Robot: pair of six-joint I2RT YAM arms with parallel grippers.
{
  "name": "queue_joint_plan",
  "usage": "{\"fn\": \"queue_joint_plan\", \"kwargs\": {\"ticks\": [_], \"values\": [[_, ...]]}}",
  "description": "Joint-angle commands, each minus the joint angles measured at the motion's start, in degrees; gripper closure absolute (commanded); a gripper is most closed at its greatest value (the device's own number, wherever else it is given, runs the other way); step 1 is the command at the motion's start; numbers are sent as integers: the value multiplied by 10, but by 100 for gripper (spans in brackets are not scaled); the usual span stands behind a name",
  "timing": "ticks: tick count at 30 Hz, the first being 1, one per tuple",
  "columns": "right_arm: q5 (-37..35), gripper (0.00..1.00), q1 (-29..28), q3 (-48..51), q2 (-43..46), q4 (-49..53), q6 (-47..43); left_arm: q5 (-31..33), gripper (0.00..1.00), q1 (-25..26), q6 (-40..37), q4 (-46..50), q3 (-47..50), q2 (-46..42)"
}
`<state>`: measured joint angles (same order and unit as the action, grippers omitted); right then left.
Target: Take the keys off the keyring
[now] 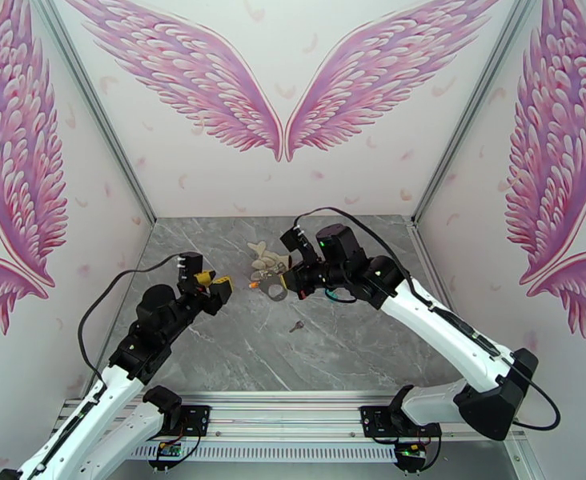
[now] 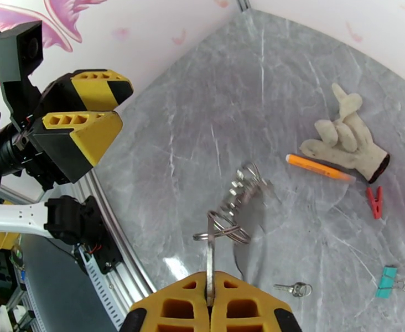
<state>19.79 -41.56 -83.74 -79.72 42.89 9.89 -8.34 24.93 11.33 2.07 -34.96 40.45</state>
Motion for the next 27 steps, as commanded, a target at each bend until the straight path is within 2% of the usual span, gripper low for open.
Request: {"fn": "queue_joint_plan", "kwargs": {"ticks": [1, 7, 11, 20, 27], "values": [[-5, 100, -10, -40, -11, 41, 8, -59, 43, 8, -74, -100, 28, -3], [2, 100, -14, -93, -34, 111, -13, -85, 43, 64, -153, -152, 59, 1], [18, 100, -15, -125, -48, 159, -30, -70, 43, 107, -193, -158, 63, 16], [32, 100, -15, -206, -91, 253, -86, -65, 50, 132, -196, -217, 51, 71], [48, 100, -15, -195, -85, 277, -99, -77, 56, 161, -183, -264, 38, 116]]}}
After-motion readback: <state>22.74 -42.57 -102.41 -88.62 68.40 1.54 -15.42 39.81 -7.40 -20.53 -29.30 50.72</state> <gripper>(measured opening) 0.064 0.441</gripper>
